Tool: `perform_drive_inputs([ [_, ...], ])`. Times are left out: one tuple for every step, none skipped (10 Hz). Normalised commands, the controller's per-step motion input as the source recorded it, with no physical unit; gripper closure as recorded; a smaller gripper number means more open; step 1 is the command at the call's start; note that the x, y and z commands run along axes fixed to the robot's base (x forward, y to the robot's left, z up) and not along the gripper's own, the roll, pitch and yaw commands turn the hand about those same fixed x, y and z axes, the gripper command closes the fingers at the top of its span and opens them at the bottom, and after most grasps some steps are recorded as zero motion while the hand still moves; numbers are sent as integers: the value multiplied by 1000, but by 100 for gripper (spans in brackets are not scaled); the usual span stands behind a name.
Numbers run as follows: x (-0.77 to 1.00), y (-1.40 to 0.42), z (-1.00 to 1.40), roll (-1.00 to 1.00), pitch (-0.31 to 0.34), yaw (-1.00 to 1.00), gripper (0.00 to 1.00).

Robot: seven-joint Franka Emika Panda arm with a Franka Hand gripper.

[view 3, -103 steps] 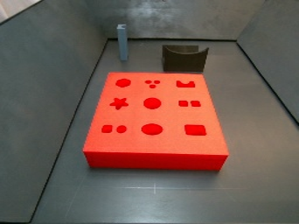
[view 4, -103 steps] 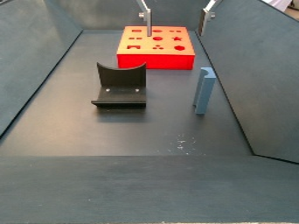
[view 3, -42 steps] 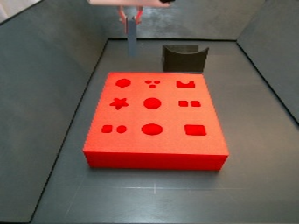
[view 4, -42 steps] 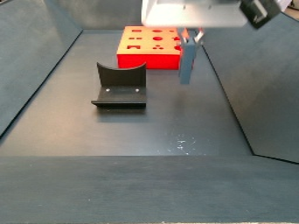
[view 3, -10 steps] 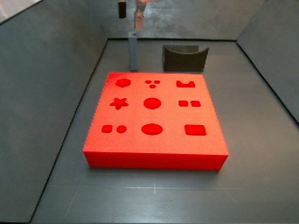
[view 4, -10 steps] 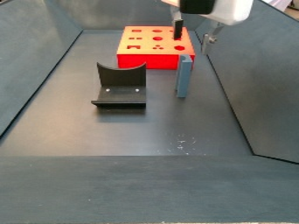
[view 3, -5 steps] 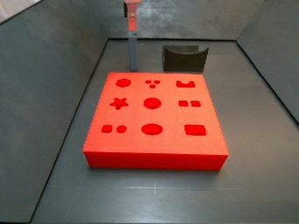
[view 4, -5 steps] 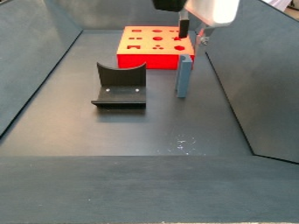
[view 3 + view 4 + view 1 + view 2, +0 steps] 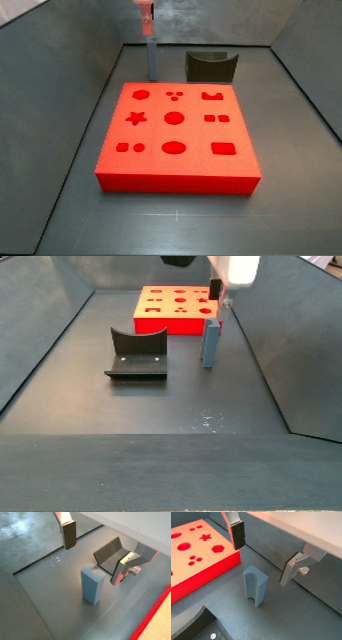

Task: Pick up the arch object. Move up. Rotate the arch object. Move to above the board. Insert the arch object.
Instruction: Rotate the arch object.

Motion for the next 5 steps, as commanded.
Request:
perform_drive_inputs([
  [11, 2, -1000, -31, -1, -97, 0],
  [19, 10, -1000, -20, -18, -72, 0],
  [20, 20, -1000, -6, -26, -62, 0],
  [21, 26, -896, 7, -31, -57, 0],
  [23, 28, -701, 21, -36, -50, 0],
])
